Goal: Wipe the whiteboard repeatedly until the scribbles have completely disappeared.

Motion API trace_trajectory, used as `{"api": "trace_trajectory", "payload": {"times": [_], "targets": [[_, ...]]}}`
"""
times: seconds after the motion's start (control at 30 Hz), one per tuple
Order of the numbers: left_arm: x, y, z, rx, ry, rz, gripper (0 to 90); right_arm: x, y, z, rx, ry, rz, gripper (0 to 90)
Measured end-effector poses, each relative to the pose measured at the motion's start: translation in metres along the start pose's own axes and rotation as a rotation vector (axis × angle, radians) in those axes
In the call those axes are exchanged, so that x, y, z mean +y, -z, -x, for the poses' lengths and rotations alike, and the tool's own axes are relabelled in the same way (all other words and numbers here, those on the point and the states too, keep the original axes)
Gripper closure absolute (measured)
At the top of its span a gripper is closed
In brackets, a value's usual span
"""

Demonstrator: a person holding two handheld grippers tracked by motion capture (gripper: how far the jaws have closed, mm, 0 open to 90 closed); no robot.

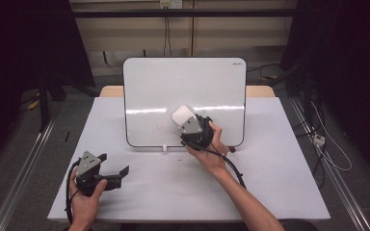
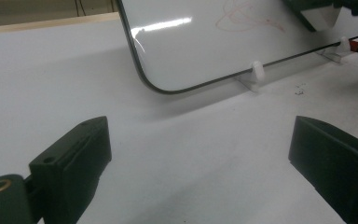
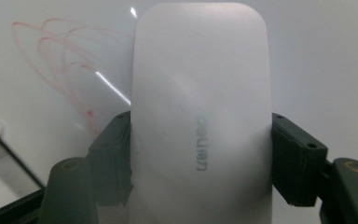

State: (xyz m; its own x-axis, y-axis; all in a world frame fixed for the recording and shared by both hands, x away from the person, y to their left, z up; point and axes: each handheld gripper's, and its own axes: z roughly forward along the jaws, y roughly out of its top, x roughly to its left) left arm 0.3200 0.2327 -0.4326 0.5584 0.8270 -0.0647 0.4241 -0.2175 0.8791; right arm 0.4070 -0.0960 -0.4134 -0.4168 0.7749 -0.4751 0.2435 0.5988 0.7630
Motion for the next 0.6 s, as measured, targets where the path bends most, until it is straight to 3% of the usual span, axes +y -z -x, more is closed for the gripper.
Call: {"api": "trace_trajectory", "payload": {"times": [0.27,0.43,0.6], "targets": [[0.0,0.0,-0.001,0.001,0.0,-0.003,5.6,0.011,-0.002,0.042,-0.059,-0.135,-0.006,31.7],[0.0,-0.001,0.0,0.0,0.003,0.001,5.7,0.011,-0.001,0.037,-0.09,-0.124,-0.002,31.7],[0.001,-0.002,0.001,-0.001,0.005,0.003,5.6,0.01,-0.002,0.025,-0.082,-0.113,0.006,31.7]]}}
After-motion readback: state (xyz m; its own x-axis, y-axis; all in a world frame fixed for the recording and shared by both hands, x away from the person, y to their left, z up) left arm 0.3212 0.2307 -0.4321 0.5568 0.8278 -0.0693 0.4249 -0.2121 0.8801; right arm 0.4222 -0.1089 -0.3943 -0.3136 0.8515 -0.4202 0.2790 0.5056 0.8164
